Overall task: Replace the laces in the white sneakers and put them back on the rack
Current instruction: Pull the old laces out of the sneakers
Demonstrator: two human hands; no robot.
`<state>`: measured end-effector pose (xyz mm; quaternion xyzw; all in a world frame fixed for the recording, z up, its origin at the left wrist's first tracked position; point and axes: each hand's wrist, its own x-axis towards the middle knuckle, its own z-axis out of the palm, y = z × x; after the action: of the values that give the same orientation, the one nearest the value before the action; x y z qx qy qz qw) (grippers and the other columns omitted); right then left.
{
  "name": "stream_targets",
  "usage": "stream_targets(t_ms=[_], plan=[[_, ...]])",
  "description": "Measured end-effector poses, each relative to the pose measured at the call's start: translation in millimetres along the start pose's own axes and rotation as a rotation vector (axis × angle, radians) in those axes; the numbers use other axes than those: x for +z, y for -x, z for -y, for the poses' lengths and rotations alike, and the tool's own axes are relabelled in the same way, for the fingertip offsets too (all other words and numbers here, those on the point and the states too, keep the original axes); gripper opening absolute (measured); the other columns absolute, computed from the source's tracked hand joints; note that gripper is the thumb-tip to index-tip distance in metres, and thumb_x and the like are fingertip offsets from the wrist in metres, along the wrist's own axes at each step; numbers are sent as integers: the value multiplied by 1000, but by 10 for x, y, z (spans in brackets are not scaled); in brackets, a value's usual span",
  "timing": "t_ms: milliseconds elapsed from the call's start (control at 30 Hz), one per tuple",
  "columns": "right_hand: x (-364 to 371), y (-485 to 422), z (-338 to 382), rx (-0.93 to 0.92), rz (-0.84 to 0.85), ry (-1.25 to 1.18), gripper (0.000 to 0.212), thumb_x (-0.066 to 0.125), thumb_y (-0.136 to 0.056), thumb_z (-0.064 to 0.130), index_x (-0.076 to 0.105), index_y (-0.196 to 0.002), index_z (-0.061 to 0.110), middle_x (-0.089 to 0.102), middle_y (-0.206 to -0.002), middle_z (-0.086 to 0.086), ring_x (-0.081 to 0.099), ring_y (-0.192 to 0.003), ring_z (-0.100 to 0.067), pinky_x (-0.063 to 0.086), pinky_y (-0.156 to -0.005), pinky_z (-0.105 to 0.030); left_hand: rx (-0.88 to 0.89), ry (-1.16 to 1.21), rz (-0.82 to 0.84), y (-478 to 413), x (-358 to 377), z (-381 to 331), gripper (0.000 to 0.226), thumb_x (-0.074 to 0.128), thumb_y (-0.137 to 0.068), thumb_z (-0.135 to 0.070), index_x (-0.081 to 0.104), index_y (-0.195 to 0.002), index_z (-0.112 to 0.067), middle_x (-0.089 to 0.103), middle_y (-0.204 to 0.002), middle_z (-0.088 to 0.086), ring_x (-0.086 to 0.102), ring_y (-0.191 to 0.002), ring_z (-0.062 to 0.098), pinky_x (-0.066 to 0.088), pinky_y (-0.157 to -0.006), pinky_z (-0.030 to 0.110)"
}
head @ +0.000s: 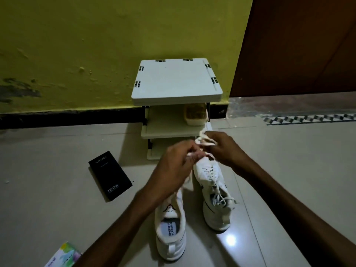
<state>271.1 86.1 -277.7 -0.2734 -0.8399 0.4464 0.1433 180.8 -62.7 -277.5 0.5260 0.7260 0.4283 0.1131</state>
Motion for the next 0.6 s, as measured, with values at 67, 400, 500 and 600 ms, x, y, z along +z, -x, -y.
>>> stream_targets(t_ms=[67,400,500,600], plan=[[4,26,-18,-17,237,149,16,58,-90,0,69,-90,12,66,-71,-4,61,-59,-14,52,-59,-36,2,4,-117,-196,-159,52,11,61,-95,-21,61,-84,-23,58,-79,-13,55,-74,-6,40,-63,7],[43,145,-86,-67,-151,-84,39,52,-79,-5,62,-60,27,61,-60,8,51,-52,-1,38,-55,-23,-705,917,144,52,487,355,20,40,-104,-21,57,-105,-10,45,-62,-5,36,-50,8,26,-47,21],[98,158,-273,-61,-108,196,39,67,-84,12,52,-58,36,59,-61,13,55,-57,-2,38,-55,-23,-622,763,185,15,472,260,33,41,-105,-29,61,-108,-2,45,-62,-6,38,-51,7,27,-49,21],[155,181,-353,-73,-8,309,41,61,-88,7,47,-59,32,53,-62,10,52,-59,-9,36,-56,-25,-523,397,158,-101,376,211,37,43,-104,-29,68,-100,-2,52,-65,-4,44,-56,9,36,-52,20]])
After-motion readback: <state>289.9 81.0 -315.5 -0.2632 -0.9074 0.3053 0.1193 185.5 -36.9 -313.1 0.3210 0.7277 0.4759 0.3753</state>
